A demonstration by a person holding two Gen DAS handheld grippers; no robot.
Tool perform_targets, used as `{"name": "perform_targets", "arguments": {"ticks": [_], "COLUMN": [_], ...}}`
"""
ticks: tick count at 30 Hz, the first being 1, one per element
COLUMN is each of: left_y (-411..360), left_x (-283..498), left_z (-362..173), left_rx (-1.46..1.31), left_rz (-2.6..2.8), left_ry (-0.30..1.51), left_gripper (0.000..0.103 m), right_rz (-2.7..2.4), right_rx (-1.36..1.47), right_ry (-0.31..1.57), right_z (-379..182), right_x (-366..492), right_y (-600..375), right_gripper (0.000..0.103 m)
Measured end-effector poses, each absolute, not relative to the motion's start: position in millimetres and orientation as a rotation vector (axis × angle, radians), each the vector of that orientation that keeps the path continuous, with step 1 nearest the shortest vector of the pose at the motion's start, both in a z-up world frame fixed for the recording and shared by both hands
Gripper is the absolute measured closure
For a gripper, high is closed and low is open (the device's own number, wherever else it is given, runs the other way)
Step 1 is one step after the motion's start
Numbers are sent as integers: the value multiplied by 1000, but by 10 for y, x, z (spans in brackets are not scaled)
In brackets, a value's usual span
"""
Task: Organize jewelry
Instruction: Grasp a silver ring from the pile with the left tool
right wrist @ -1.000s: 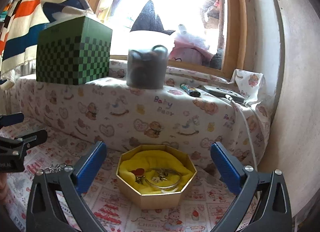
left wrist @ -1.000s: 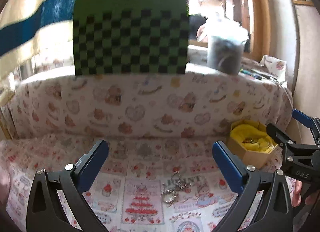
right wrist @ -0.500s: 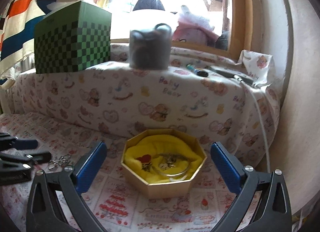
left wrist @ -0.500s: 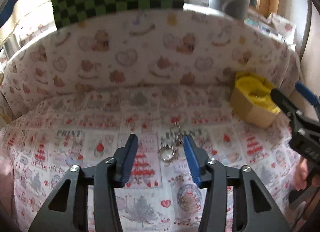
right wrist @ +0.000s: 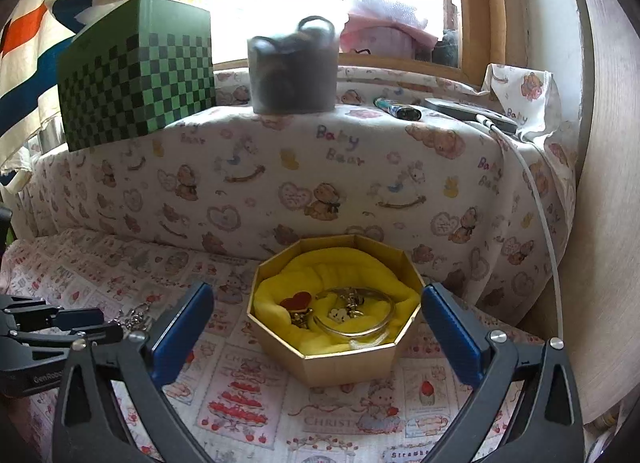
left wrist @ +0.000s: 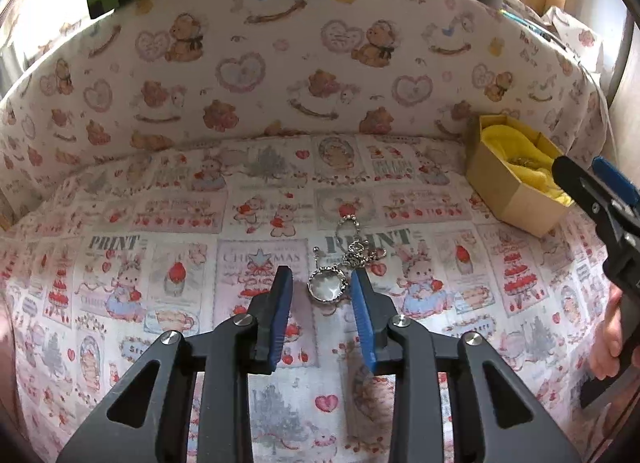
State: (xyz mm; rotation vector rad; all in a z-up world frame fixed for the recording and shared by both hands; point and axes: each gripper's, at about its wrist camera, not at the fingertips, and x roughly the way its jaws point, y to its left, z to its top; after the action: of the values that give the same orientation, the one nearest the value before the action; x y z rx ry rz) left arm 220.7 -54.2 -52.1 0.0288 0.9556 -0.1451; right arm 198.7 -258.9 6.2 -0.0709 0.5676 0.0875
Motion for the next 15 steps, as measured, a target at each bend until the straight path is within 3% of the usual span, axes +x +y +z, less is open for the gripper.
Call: {"name": "perform_targets", "arguments": {"ticks": [3, 15], "left_y": [-634, -353], "left_x": [2211, 2153], "left_z": [-550, -247], "left_rx": [70, -98], "left_rz": [-128, -93], "left_ry": [937, 891], "left_gripper": [82, 82], "right_rz": [86, 183], "right_rx": [-84, -159], "right_ry": [564, 577], "right_z": [65, 116], "right_x": [1975, 1783], "right_y": [-2566, -2230], "right_gripper": [0, 0]}}
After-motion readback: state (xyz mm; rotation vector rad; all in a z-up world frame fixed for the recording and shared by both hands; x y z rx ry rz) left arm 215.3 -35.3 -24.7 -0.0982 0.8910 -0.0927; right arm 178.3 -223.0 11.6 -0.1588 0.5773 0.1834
